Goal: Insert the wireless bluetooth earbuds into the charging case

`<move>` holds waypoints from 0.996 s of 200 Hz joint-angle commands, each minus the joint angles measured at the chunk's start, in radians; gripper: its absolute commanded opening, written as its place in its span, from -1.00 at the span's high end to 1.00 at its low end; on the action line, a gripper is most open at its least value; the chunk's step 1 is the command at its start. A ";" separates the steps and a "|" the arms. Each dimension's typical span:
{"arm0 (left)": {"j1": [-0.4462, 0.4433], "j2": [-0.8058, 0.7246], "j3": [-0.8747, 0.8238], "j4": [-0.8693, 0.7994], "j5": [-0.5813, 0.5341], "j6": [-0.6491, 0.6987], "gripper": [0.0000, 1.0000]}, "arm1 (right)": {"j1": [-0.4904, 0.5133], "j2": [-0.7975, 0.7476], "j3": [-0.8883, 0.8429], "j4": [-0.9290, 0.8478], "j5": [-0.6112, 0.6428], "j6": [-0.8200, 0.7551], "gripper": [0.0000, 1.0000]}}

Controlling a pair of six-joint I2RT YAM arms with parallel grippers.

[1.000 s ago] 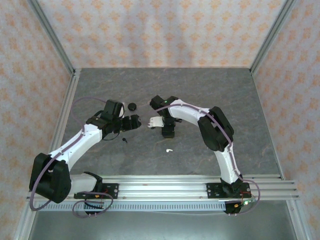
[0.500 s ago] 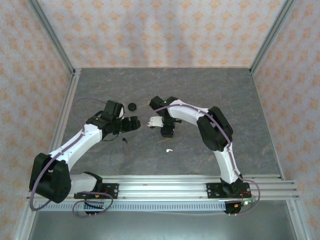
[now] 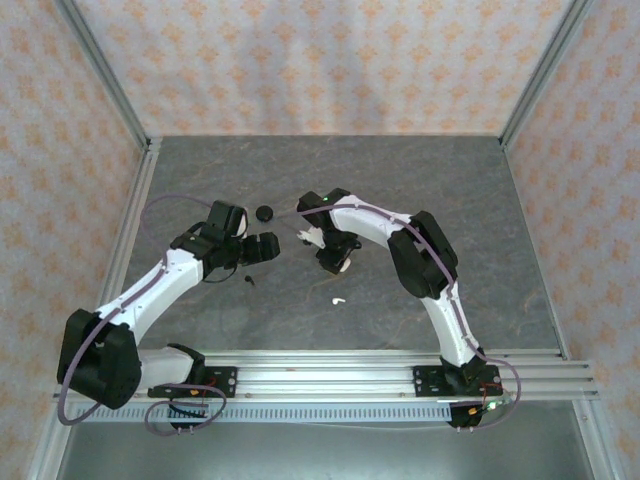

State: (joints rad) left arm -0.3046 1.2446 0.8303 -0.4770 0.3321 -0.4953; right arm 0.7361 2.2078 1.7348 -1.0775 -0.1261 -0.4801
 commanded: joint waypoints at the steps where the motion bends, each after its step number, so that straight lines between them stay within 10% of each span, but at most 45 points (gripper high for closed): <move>1: 0.007 -0.033 0.029 -0.032 -0.032 0.024 -0.74 | -0.022 0.051 0.000 0.007 0.016 0.109 0.09; 124: 0.001 -0.348 -0.169 0.373 0.094 0.168 -0.96 | -0.173 -0.290 -0.125 0.259 -0.403 0.838 0.31; 199: -0.195 -0.273 -0.204 0.755 0.025 0.162 -0.79 | -0.170 -0.599 -0.224 0.490 -0.485 1.175 0.40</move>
State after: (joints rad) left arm -0.4774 0.9375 0.6285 0.0719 0.3882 -0.3439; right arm 0.5602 1.7058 1.5375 -0.6750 -0.5964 0.5499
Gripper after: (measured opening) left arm 0.911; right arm 0.401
